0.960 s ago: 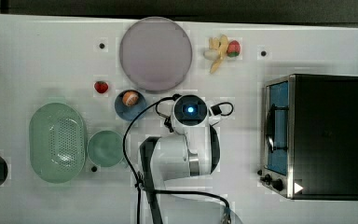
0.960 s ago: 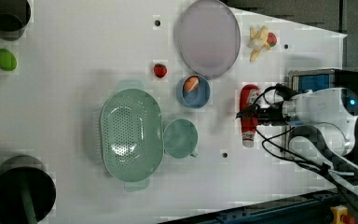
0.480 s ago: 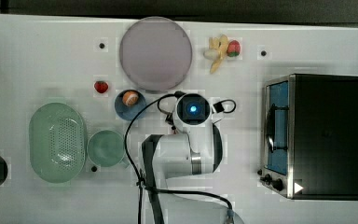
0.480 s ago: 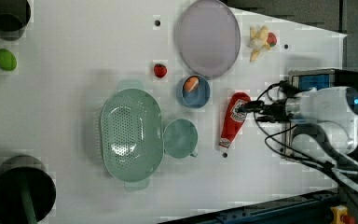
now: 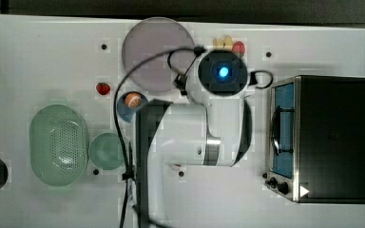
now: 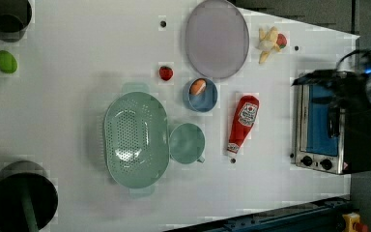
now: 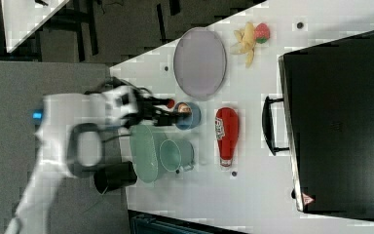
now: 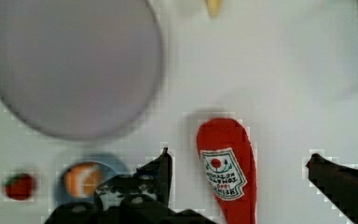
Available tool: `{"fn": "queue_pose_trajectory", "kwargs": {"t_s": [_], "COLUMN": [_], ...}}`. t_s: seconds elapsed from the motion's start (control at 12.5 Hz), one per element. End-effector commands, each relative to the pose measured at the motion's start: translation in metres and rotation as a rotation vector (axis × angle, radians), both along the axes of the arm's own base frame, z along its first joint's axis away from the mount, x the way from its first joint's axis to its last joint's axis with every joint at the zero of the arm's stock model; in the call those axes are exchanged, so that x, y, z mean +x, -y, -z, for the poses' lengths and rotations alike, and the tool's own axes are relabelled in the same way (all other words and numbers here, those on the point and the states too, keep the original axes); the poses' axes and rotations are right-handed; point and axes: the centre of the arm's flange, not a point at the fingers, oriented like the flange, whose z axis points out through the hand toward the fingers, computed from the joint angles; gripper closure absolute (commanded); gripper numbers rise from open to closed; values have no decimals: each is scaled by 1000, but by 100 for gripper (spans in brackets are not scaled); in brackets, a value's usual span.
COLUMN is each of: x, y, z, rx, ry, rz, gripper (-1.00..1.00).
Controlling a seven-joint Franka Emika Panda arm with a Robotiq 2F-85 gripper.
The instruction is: Pick ketchup from strainer and place it on the table
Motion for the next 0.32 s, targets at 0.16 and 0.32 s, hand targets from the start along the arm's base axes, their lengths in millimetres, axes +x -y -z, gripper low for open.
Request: {"fn": "queue_pose_trajectory", "kwargs": {"t_s": [0.16, 0.32], "x": [14, 16], "y": [-13, -11], "z": [-105, -142], "rx": [23, 23], "ry": [22, 35], "rz": [151, 159], "gripper": [-100, -100]}}
